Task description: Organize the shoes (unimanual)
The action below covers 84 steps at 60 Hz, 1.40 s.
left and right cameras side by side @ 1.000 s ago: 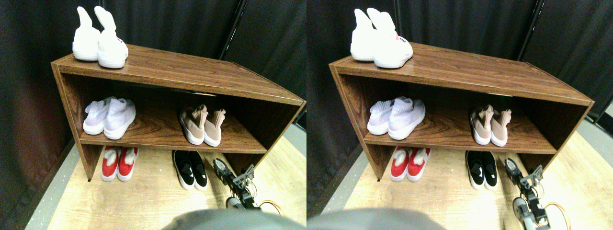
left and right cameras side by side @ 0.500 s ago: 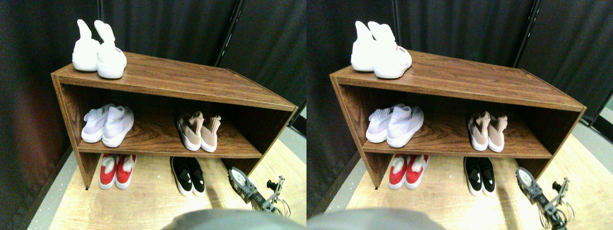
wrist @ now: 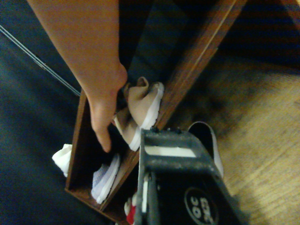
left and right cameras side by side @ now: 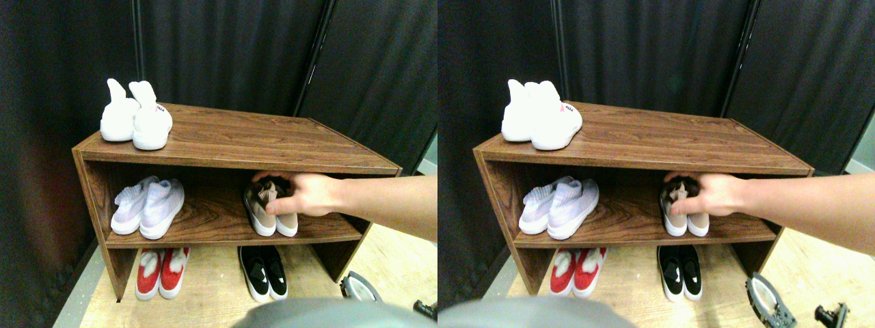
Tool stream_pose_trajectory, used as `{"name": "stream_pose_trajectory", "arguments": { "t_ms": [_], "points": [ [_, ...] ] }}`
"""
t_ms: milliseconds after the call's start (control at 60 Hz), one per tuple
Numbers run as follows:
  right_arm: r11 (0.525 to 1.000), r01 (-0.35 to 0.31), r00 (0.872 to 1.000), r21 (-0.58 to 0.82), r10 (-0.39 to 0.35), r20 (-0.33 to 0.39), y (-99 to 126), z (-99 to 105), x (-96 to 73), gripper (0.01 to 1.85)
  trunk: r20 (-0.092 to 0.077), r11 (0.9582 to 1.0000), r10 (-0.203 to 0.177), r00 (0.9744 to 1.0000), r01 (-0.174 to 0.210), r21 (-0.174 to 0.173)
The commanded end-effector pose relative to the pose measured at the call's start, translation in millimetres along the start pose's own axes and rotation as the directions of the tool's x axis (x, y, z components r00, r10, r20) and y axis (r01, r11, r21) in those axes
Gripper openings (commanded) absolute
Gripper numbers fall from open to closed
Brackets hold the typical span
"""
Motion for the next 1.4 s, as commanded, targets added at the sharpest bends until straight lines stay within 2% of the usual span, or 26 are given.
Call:
{"name": "stream_pose_trajectory", "arguments": {
  "t_ms": [17, 200, 350, 767, 883, 1017, 1033, 1200, 1217, 1400],
  "points": [
    [0.998, -0.056, 0.998, -0.021, 0.056, -0.003, 17.7, 0.4, -0.4, 0.06, 0.029, 1.0, 0.002, 0.9996, -0.002, -0.008],
    [0.995, -0.082, 0.996, 0.058, 0.084, -0.033, 38.3, -6.0, -4.0, 0.06, 0.048, 1.0, 0.007, 0.9988, -0.007, 0.0],
    [0.993, -0.106, 0.994, 0.05, 0.108, -0.033, 42.1, -9.9, -3.4, 0.06, 0.05, 0.9999, 0.011, 0.9987, -0.011, -0.001],
    [0.993, -0.073, 0.996, 0.09, 0.077, -0.042, 39.0, -15.7, 4.0, 0.06, 0.029, 0.9999, 0.013, 0.9995, -0.013, -0.005],
    [0.994, -0.071, 0.996, 0.087, 0.075, -0.04, 38.6, -16.5, 5.1, 0.06, 0.018, 1.0, 0.008, 0.9998, -0.008, -0.006],
    [0.994, -0.067, 0.997, 0.086, 0.07, -0.031, 38.8, -17.0, 5.4, 0.06, 0.016, 1.0, 0.006, 0.9998, -0.006, -0.007],
    [0.994, -0.068, 0.997, 0.086, 0.071, -0.032, 38.9, -16.9, 5.4, 0.06, 0.01, 1.0, 0.004, 0.9999, -0.004, -0.007],
    [0.995, -0.063, 0.998, 0.077, 0.064, -0.01, 38.2, -15.9, 3.7, 0.06, 0.01, 1.0, 0.004, 0.9999, -0.004, -0.007],
    [0.995, -0.062, 0.998, 0.079, 0.063, -0.009, 38.1, -15.8, 3.6, 0.06, 0.005, 1.0, -0.001, 1.0, 0.001, -0.007],
    [0.995, -0.062, 0.998, 0.079, 0.064, -0.02, 36.7, -14.2, 3.8, 0.06, -0.001, 1.0, -0.001, 1.0, 0.001, -0.008]
  ]
}}
